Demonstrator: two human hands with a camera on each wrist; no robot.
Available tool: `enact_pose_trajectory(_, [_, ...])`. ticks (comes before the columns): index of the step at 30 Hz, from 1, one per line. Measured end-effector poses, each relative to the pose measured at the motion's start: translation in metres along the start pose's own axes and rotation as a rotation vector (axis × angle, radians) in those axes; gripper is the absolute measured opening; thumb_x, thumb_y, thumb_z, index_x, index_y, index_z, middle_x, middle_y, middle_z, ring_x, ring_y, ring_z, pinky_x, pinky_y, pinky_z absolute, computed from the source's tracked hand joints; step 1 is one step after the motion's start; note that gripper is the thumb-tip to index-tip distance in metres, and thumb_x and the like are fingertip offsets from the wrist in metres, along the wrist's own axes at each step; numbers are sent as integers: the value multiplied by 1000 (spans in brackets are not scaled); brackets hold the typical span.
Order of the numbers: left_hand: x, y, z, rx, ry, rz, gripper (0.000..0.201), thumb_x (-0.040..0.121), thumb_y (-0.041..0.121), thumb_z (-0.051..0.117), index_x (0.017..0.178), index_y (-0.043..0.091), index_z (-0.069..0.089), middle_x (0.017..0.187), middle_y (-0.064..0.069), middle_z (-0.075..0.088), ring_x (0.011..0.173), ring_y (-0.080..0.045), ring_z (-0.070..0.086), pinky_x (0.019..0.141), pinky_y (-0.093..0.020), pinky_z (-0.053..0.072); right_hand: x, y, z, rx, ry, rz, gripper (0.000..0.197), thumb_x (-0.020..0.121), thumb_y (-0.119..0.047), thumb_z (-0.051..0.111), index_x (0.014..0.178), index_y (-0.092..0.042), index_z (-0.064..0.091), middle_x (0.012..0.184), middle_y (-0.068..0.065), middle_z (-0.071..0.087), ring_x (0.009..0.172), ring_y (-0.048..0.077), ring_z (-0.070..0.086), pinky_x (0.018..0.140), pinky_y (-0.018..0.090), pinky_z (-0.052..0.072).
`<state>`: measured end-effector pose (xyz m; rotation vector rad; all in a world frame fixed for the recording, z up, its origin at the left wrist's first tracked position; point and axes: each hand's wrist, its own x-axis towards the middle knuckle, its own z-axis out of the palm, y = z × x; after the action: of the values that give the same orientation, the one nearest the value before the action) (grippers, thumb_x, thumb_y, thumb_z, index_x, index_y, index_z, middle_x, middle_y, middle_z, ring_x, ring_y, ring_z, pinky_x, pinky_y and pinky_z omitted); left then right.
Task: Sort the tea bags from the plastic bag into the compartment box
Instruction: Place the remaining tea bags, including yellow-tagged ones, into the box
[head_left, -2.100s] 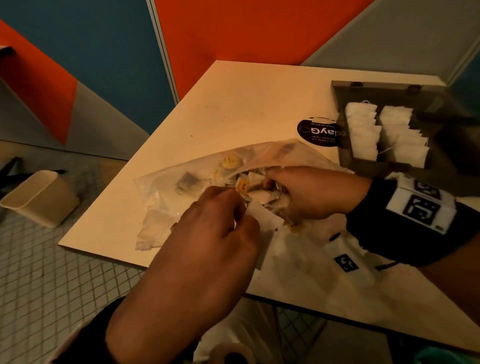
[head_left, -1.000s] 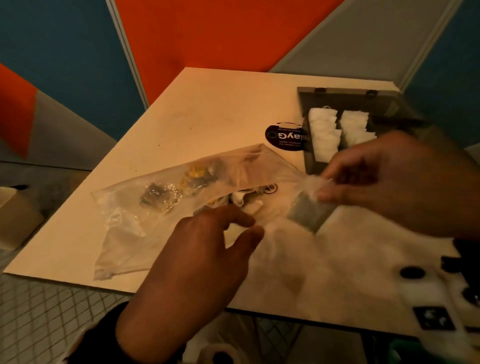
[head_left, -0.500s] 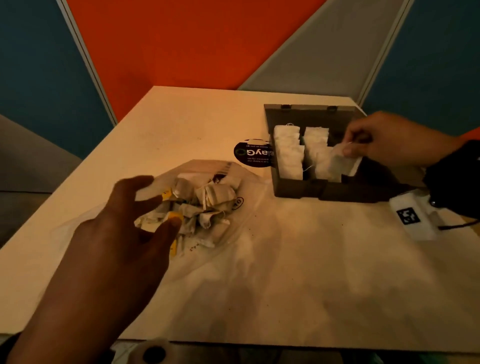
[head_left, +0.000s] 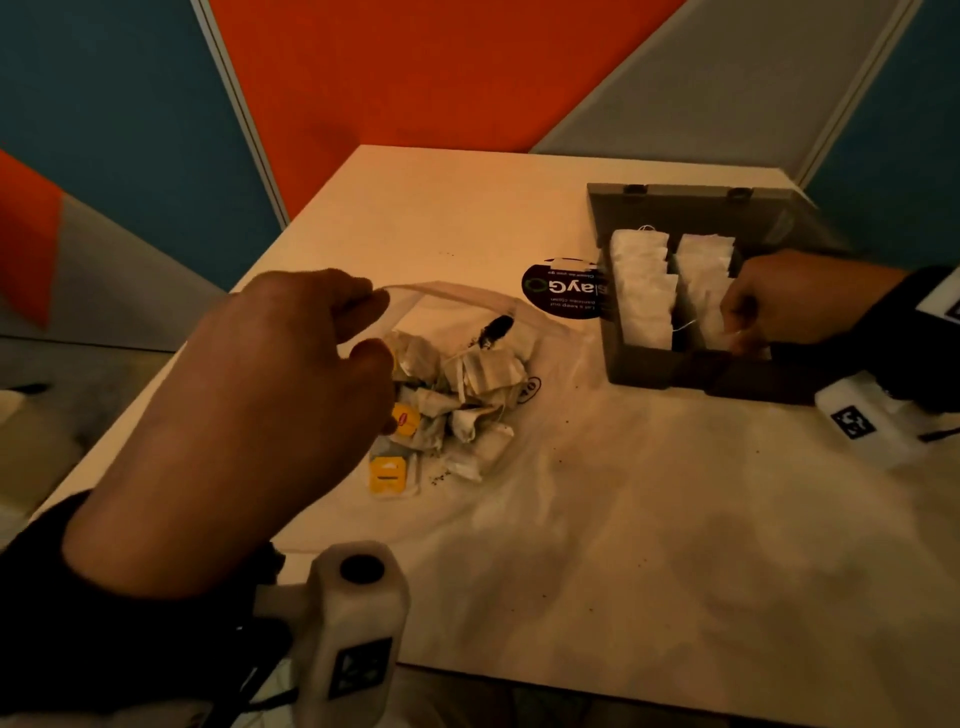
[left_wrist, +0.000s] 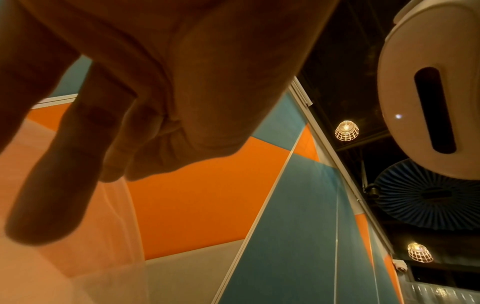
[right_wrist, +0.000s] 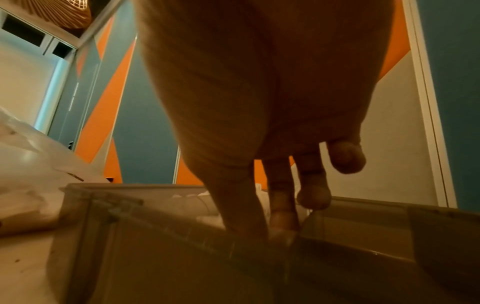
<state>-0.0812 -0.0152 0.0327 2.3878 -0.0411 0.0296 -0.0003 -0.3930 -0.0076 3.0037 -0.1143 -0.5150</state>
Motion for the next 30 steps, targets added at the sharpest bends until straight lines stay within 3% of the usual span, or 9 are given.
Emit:
enact_pose_trajectory(7, [6,2,-7,-2,-20,-10,60,90,18,63,144,31,40,136,23,53,100,-12,68,93,-35,50,-1,-2,-5,-27,-14,-1,13,79,-26,77,81,-29,65,85,-6,64,79,11,58,75,29,46])
enact_pose_trajectory(11, [1,-7,-10,-49,-46,-49,53,87,19,65,132,40,48,131,24,53,65,-6,72,58,-24,50,-28,-29,-36,-5,194,-56,19,78,-27,78,91,-29,65,88,-5,60,80,11,55,71,30,45])
enact_pose_trajectory(13, [-4,-12,-11,-10,-68,-47,38,87,23,64,118,44,55,117,29,51,55,1,68,49,-15,40,-58,-67,-54,104,310,-172,17,78,-31,76,85,-37,61,87,-10,62,76,5,55,61,24,41])
enact_pose_trajectory(15, [-8,-15,-13,9,-95,-57,26,89,24,62,98,48,59,98,29,56,49,-1,65,46,-11,35,-91,-113,-61,252,286,-298,10,78,-39,73,83,-38,64,82,-18,62,76,-1,55,59,20,38])
enact_pose_trajectory(18, [-12,-18,-17,63,-89,-55,23,89,24,65,91,46,63,77,25,54,62,-6,56,56,-19,43,-121,-178,-51,360,127,-516,16,81,-46,70,94,-37,68,90,-20,66,84,-2,60,71,25,50])
enact_pose_trajectory(21, [-15,-23,-19,246,-104,-26,24,86,34,64,107,47,63,95,19,44,85,-6,49,60,-15,35,-105,-218,-25,185,-21,-660,37,87,-48,63,119,-31,61,116,-10,63,102,10,59,88,32,50])
enact_pose_trajectory(23, [-19,-24,-21,348,-127,-2,29,86,40,63,114,47,61,110,20,35,101,-4,41,72,-18,38,-80,-232,-10,148,-68,-677,52,88,-46,62,134,-25,50,129,-2,56,111,19,56,94,34,47])
enact_pose_trajectory(26, [-22,-26,-23,424,-175,14,44,88,42,59,132,43,50,135,22,35,109,-7,42,93,-31,45,-44,-243,1,145,-5,-651,85,74,-58,72,142,-22,36,142,3,43,125,24,45,103,43,43])
enact_pose_trajectory(30, [-19,-24,-25,362,-126,49,43,92,34,57,134,39,49,139,22,40,109,-6,44,92,-27,42,-13,-261,0,3,-137,-559,131,51,-73,78,152,-29,7,160,4,8,146,32,10,115,52,24])
